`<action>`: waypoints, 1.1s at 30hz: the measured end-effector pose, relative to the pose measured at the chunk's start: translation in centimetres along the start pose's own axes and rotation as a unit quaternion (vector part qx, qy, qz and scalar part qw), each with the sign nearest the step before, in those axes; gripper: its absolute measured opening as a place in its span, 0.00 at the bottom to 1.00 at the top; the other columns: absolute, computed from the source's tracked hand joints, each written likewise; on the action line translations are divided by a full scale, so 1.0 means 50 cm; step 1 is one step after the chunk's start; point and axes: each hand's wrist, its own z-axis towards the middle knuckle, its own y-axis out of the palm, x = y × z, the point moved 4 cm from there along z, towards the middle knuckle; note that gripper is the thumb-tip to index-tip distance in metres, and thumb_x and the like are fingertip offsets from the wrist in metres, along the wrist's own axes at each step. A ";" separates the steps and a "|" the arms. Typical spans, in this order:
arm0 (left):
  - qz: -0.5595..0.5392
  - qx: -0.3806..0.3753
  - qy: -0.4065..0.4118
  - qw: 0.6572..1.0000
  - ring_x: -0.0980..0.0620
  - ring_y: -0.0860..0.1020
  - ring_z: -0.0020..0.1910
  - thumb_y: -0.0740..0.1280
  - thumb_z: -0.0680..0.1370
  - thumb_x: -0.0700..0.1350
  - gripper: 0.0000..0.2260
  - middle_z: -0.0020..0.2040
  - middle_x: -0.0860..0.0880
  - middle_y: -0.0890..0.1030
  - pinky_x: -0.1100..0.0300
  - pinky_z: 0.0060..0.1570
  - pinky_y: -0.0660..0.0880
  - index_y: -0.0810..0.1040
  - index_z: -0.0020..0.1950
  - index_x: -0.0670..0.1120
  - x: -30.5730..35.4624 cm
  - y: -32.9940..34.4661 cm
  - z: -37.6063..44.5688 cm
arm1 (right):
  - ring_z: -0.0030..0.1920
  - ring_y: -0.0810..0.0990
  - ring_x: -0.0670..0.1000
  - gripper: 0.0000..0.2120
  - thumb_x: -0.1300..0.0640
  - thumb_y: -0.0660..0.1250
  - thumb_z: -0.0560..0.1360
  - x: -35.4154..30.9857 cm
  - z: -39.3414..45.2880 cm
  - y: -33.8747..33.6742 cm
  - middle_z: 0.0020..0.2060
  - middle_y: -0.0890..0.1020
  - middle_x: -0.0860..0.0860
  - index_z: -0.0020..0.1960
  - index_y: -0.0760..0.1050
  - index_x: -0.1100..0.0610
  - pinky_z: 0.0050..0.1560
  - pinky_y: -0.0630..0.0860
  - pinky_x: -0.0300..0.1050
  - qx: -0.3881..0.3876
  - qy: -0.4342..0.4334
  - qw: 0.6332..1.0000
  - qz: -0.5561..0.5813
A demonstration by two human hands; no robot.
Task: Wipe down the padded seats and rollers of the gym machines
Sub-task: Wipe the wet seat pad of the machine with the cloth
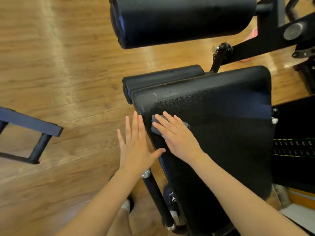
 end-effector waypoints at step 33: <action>-0.018 -0.028 0.028 0.999 0.47 0.27 0.70 0.59 0.76 0.64 0.47 0.69 0.46 0.24 0.46 0.71 0.36 0.24 0.67 0.43 0.007 -0.033 0.001 | 0.72 0.62 0.57 0.24 0.65 0.61 0.75 0.015 0.140 -0.048 0.70 0.67 0.57 0.70 0.65 0.62 0.71 0.55 0.51 -0.024 0.048 0.999 -0.007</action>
